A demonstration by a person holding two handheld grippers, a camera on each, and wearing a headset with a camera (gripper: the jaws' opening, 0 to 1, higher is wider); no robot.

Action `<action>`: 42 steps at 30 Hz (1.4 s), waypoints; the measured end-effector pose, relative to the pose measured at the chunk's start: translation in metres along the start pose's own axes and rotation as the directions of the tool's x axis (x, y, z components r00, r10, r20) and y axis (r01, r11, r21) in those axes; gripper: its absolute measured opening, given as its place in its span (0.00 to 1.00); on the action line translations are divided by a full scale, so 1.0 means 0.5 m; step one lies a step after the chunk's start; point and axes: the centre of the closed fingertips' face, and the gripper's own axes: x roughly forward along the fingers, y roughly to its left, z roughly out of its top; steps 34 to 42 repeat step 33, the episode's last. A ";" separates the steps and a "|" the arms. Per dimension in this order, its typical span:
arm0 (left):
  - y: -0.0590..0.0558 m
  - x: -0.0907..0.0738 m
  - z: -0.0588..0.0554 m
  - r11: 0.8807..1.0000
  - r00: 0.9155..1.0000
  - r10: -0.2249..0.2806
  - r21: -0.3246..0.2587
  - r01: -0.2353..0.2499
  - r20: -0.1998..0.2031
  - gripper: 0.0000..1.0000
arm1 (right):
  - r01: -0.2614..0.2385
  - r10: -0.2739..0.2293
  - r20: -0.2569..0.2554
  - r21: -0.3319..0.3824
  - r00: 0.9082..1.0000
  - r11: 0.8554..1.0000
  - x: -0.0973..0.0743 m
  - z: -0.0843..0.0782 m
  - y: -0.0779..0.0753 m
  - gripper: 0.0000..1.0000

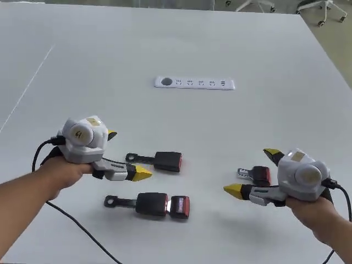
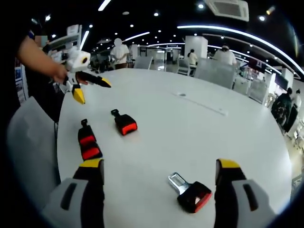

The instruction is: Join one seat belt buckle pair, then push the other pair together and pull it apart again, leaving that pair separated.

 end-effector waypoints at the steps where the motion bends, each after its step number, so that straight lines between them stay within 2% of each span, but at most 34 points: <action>1: -0.005 -0.012 -0.005 1.000 1.000 0.002 -0.001 -0.002 0.005 1.00 | -0.001 0.001 0.004 -0.001 1.000 1.000 -0.001 0.002 0.005 0.99; 3: -0.011 -0.027 -0.008 1.000 1.000 0.008 -0.002 -0.008 0.020 1.00 | -0.007 0.007 0.016 -0.002 1.000 1.000 -0.005 0.007 0.022 1.00; 5: -0.019 -0.046 -0.008 1.000 0.998 0.014 -0.008 -0.013 0.054 1.00 | -0.012 0.012 0.023 -0.011 1.000 1.000 -0.009 0.011 0.037 1.00; 13: -0.045 -0.108 -0.043 1.000 0.997 0.010 -0.006 -0.010 0.070 1.00 | -0.034 0.036 0.050 -0.050 0.998 0.998 -0.035 0.023 0.090 1.00; 22: -0.055 -0.160 -0.072 0.999 0.995 0.030 -0.019 -0.028 0.092 1.00 | -0.038 0.042 0.048 -0.082 0.998 0.996 -0.068 0.013 0.115 1.00; 28: -0.057 -0.177 -0.091 0.999 0.994 0.043 -0.029 -0.041 0.103 1.00 | -0.031 0.034 0.038 -0.077 0.999 0.997 -0.090 -0.011 0.123 1.00; 31: -0.057 -0.181 -0.100 0.998 0.994 0.051 -0.044 -0.047 0.096 1.00 | -0.032 0.034 0.029 -0.075 0.999 0.997 -0.095 -0.024 0.127 1.00; 42: -0.058 -0.183 -0.097 0.998 0.993 0.054 -0.047 -0.050 0.103 1.00 | -0.030 0.032 0.023 -0.076 0.999 0.997 -0.099 -0.029 0.130 1.00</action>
